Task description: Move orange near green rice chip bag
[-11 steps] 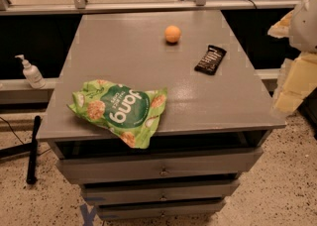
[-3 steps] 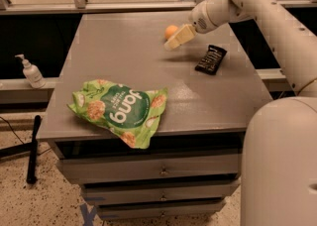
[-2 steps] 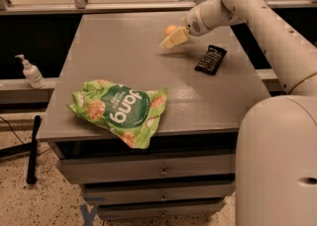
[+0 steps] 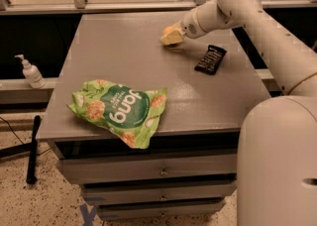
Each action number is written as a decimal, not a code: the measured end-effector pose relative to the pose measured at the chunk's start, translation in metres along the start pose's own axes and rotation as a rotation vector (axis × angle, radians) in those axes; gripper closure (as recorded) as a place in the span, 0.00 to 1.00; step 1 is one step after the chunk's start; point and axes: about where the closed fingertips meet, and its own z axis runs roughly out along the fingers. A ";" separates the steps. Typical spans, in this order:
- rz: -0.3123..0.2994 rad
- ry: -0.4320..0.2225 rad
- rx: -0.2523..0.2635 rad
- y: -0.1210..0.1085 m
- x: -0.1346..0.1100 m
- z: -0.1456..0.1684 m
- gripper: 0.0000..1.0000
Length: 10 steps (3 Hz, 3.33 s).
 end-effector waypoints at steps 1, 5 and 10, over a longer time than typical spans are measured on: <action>-0.012 -0.022 -0.033 0.012 -0.010 -0.018 0.87; -0.143 0.045 -0.479 0.163 0.065 -0.175 1.00; -0.390 -0.005 -0.541 0.277 0.077 -0.145 1.00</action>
Offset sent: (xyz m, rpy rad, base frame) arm -0.1345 -0.0307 0.0417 0.0302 0.1693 0.2867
